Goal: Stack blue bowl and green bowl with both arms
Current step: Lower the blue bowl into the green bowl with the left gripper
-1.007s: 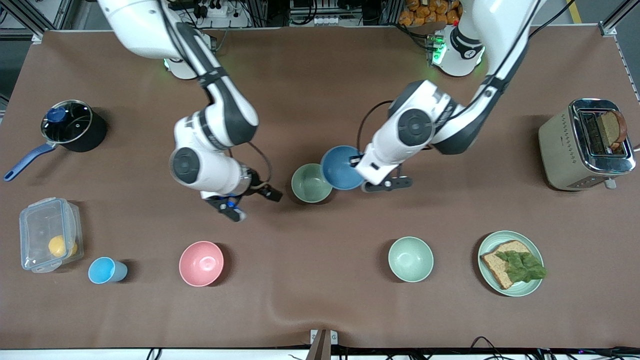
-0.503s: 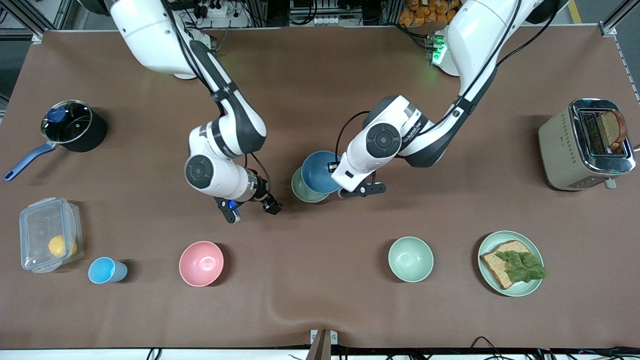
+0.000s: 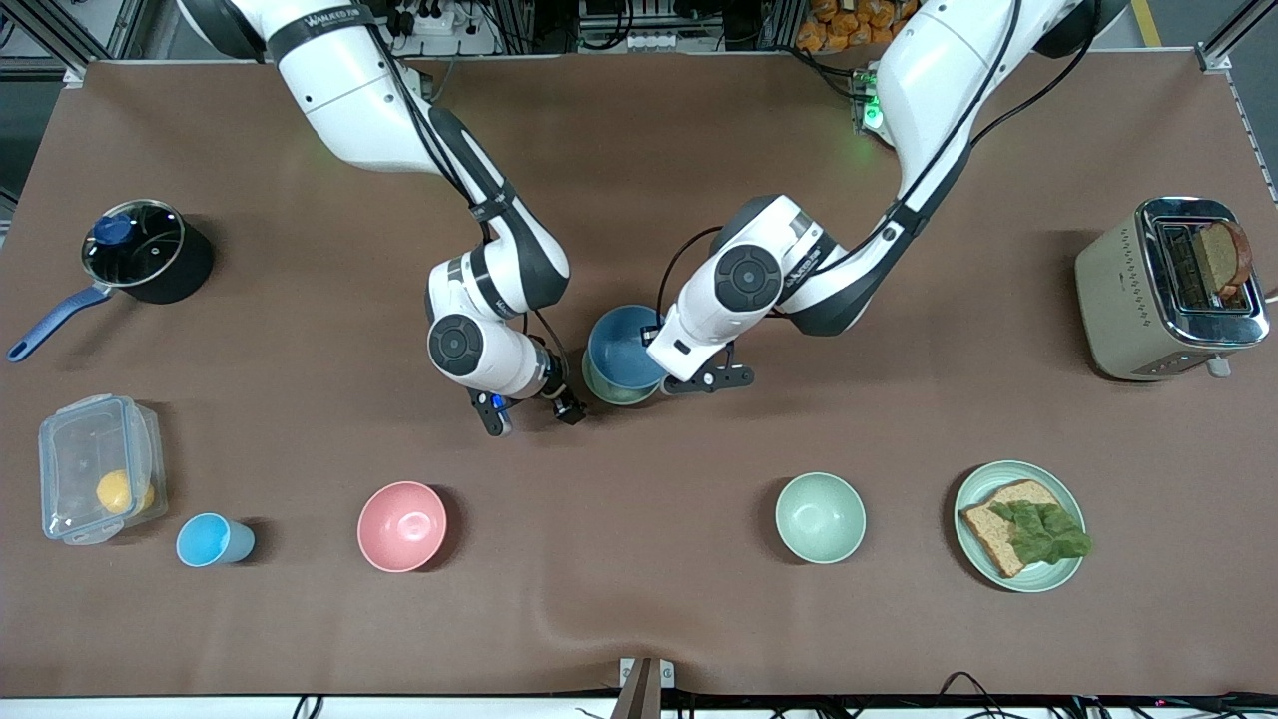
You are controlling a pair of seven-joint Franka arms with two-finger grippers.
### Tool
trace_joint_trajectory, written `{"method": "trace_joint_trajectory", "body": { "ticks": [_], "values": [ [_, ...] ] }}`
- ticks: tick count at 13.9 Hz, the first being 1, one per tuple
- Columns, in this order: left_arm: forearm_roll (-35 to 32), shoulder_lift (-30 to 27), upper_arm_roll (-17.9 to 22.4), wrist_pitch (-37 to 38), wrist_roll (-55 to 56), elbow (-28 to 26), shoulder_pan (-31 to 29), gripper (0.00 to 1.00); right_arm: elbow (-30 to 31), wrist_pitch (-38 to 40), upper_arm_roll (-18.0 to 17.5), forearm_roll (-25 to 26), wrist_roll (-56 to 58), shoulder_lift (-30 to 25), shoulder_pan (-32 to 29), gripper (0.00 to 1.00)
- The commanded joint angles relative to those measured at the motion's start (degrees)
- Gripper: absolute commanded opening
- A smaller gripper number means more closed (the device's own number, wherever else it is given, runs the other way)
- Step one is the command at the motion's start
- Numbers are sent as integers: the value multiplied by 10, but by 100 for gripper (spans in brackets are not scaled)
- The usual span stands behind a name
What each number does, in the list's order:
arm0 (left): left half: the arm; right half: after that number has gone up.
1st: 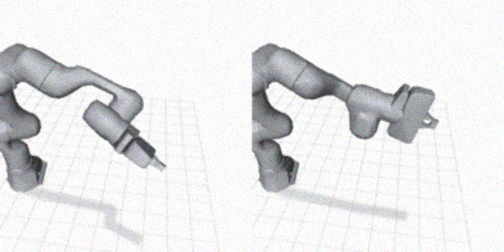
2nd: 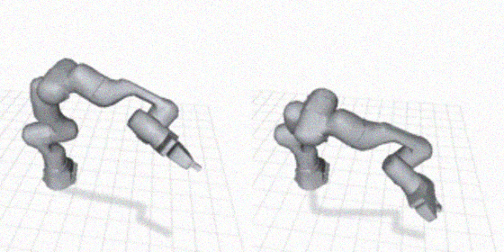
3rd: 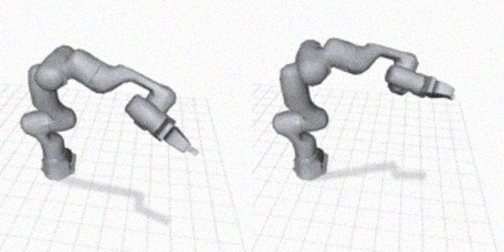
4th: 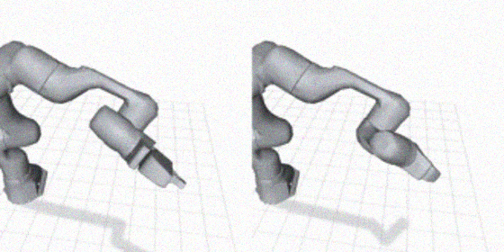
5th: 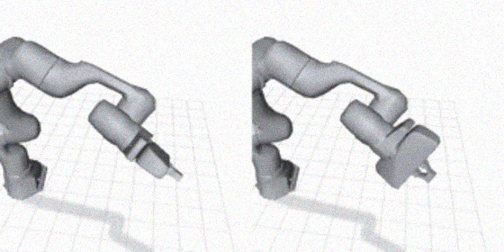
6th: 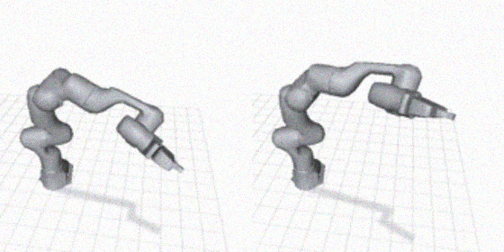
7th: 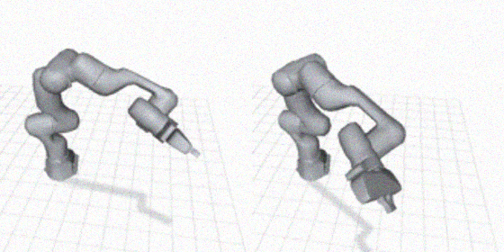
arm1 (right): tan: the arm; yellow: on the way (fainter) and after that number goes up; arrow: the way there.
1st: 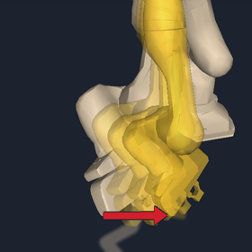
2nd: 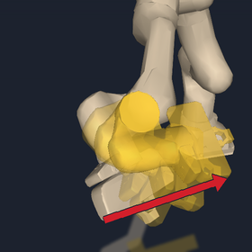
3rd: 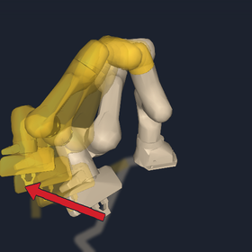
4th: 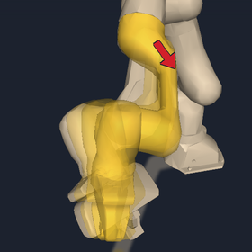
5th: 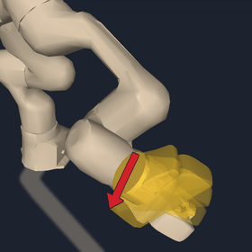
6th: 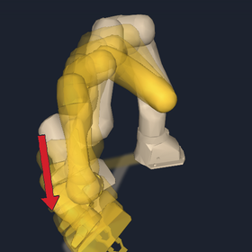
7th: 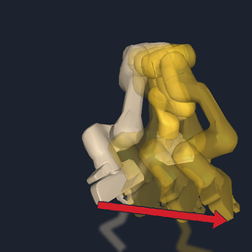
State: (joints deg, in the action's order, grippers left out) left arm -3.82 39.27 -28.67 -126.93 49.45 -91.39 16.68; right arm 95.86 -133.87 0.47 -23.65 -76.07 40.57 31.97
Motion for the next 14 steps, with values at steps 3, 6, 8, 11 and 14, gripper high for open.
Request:
{"method": "trace_joint_trajectory", "body": {
  "ticks": [3, 6, 8, 11, 14],
  "values": [
    [-15, 17, 24, -18, 21, 15, 34, 0, -5, 0, 1, -7, -7, 3, -8, 100],
    [-16, 25, 39, -24, 28, 16, 48, 0, -6, 2, 1, -8, -15, 1, -11, 100],
    [-16, 28, 39, -34, 28, 17, 48, 0, -6, 2, 2, -8, -30, 0, -19, 100],
    [-16, 34, 39, -35, 28, 24, 48, 0, -6, 1, 2, -9, -36, 1, -20, 100],
    [-17, 35, 42, -36, 28, 24, 52, 0, -7, 1, 2, -3, -35, 1, -20, 100]
  ]
}}
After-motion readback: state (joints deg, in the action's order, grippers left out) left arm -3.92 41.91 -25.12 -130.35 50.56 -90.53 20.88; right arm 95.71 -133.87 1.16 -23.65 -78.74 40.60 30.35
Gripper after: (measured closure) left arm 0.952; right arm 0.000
